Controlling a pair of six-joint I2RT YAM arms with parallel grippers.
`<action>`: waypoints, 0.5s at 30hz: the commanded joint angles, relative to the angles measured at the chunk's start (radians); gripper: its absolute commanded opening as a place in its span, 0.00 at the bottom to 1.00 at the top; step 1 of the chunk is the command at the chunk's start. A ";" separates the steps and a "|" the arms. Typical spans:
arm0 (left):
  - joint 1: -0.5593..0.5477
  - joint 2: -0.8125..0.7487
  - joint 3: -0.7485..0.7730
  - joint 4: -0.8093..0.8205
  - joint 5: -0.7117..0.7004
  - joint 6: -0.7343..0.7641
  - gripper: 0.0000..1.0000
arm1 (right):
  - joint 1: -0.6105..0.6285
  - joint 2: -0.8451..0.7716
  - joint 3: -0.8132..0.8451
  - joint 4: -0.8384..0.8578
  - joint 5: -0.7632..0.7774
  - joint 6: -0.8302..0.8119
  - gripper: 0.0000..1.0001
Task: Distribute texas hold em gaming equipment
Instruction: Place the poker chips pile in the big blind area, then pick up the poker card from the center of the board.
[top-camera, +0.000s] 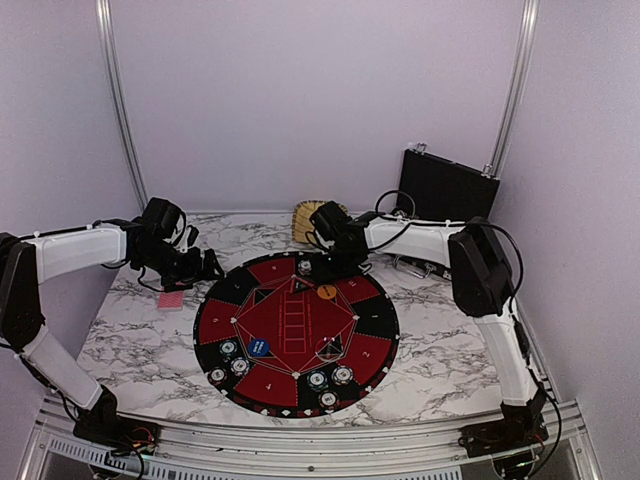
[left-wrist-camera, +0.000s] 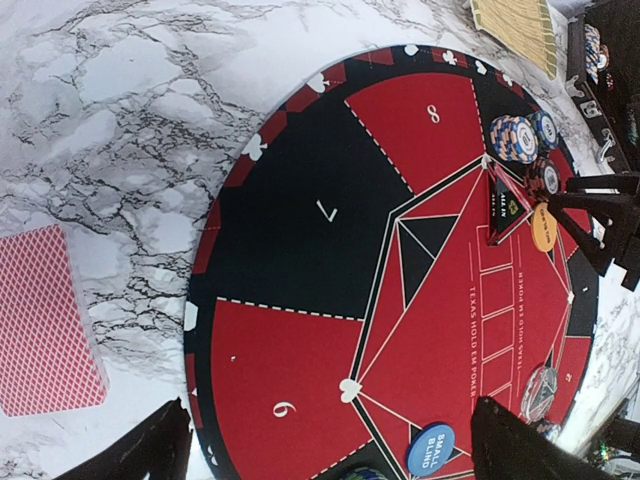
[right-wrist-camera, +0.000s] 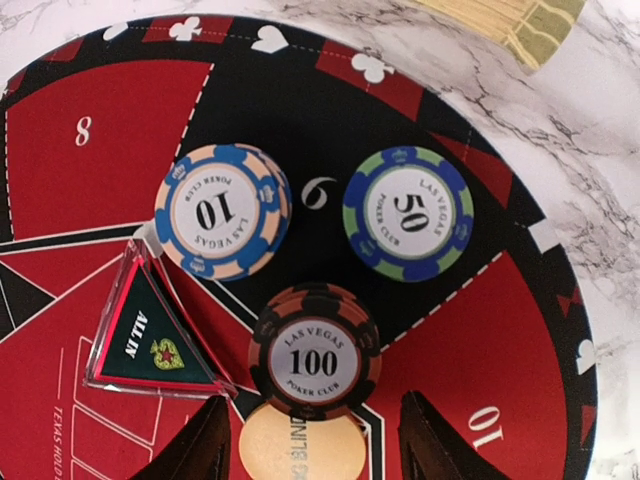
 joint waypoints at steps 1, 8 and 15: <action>0.006 -0.019 -0.004 -0.003 0.009 0.007 0.99 | 0.010 -0.081 -0.036 0.027 -0.005 0.019 0.56; 0.004 -0.038 -0.019 0.001 0.007 -0.005 0.99 | 0.019 -0.189 -0.146 0.065 0.011 0.028 0.56; -0.008 -0.061 -0.039 0.002 -0.007 -0.022 0.99 | 0.022 -0.296 -0.281 0.098 0.016 0.036 0.56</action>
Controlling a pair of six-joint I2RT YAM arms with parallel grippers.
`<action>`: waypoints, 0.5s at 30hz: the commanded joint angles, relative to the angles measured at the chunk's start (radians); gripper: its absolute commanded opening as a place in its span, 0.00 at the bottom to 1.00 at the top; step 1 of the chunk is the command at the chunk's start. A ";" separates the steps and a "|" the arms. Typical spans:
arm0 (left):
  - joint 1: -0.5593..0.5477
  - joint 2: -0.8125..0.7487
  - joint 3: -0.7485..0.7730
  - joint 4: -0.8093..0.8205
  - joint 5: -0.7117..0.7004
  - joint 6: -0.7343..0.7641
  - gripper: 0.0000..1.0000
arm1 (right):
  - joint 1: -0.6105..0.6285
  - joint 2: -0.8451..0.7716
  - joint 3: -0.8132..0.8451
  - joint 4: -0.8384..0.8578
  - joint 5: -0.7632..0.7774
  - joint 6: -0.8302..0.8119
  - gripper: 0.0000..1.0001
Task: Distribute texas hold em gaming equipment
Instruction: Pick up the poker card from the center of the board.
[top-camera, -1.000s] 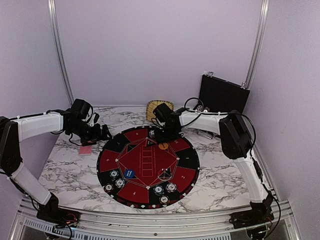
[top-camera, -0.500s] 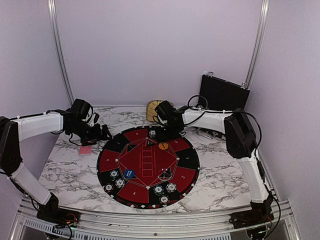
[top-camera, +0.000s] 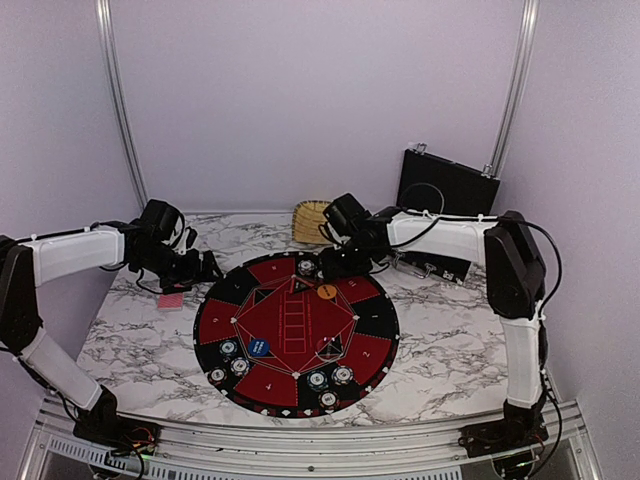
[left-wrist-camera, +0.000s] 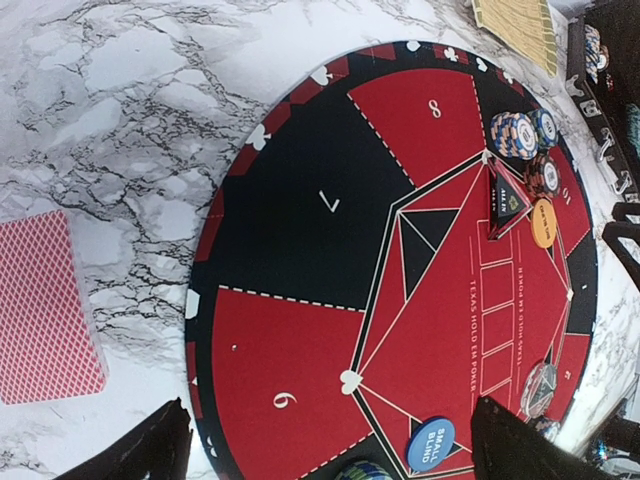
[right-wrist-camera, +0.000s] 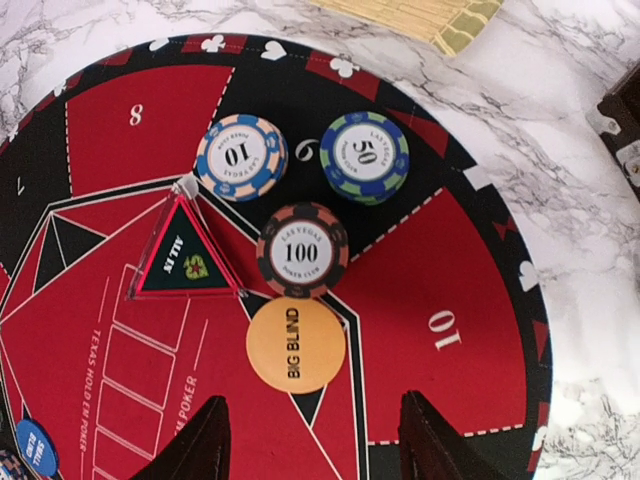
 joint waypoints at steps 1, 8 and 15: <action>-0.010 -0.043 -0.020 0.001 -0.008 -0.016 0.99 | 0.015 -0.087 -0.074 0.048 0.011 0.016 0.56; -0.042 -0.072 -0.031 0.001 -0.040 -0.048 0.99 | 0.017 -0.200 -0.222 0.088 0.014 0.020 0.57; -0.070 -0.086 -0.032 -0.006 -0.066 -0.077 0.99 | 0.017 -0.303 -0.352 0.125 0.024 0.025 0.57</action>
